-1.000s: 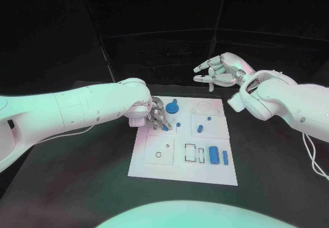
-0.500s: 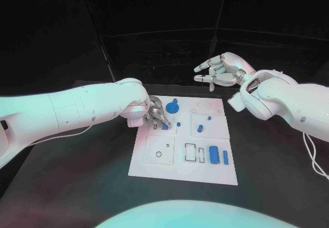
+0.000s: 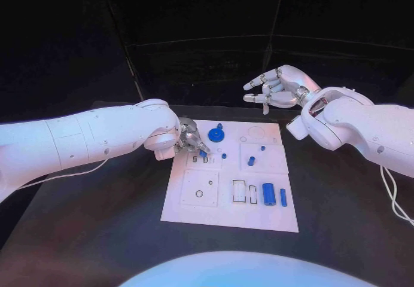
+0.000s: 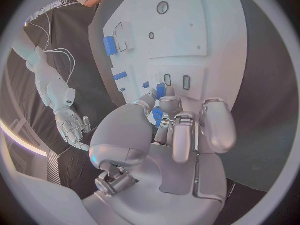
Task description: Assemble the parts on the task board
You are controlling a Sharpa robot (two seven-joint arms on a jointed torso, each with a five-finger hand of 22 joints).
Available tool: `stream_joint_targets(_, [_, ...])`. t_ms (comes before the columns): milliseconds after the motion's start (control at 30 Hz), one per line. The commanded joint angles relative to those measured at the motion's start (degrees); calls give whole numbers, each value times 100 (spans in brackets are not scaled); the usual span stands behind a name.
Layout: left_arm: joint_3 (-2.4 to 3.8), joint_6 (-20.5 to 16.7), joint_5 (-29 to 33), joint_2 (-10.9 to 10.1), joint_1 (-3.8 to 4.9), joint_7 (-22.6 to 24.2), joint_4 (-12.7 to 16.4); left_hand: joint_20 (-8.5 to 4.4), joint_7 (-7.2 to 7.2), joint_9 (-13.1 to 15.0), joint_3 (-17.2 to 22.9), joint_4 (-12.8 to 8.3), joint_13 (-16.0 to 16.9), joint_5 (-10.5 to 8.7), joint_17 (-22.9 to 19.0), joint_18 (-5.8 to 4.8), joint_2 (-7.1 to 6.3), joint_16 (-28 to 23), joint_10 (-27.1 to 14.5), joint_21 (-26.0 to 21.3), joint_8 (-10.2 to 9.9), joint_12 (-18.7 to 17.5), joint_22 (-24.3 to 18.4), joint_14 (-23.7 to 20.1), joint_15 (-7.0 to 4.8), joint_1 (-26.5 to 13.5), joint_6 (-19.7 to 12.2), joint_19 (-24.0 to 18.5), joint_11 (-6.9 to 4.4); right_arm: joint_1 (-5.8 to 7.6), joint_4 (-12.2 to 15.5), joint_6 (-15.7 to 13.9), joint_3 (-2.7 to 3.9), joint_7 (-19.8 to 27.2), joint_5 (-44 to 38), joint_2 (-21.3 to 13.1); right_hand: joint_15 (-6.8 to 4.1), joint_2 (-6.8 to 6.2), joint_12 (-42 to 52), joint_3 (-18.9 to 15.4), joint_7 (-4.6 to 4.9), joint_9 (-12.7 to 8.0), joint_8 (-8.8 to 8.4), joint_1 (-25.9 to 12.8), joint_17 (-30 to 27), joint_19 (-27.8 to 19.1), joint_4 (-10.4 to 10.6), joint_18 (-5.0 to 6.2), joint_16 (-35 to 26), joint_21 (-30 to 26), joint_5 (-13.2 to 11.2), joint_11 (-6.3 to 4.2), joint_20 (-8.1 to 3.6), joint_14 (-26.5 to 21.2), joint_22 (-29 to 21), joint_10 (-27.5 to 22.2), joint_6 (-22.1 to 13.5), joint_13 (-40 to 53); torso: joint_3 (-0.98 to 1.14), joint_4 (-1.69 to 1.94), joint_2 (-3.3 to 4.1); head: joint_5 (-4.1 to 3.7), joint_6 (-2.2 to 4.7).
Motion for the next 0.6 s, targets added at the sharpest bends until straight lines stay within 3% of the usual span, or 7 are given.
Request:
stream_joint_targets(33, [-1, -192, -280, -7, -4, 49, 23, -14, -35, 5, 786, -736, -4, 1, 1509, -14, 2, 18, 38, -21, 24, 3, 6, 594, -13, -37, -23, 15, -18, 12, -1, 30, 6, 29, 20, 4, -4, 15, 23, -10, -18, 3, 37, 51, -5, 45, -13, 36, 17, -27, -20, -2, -9, 246, -6, 17, -24, -5, -2, -9, 3, 20, 5])
stream_joint_targets(600, [-5, -220, -494, 152, -78, -106, 13, -15, -39, 37, 894, -714, 54, -1, 1509, -23, -49, 18, 76, 9, 54, 64, 54, 594, -15, -91, -24, 27, -22, 12, -14, 24, 6, 37, -94, 47, -4, 15, 23, -10, -18, 3, 37, 51, -5, 45, -13, 36, 17, -27, -20, -2, -9, 246, -6, 17, -24, -5, -5, -5, 2, 9, -22])
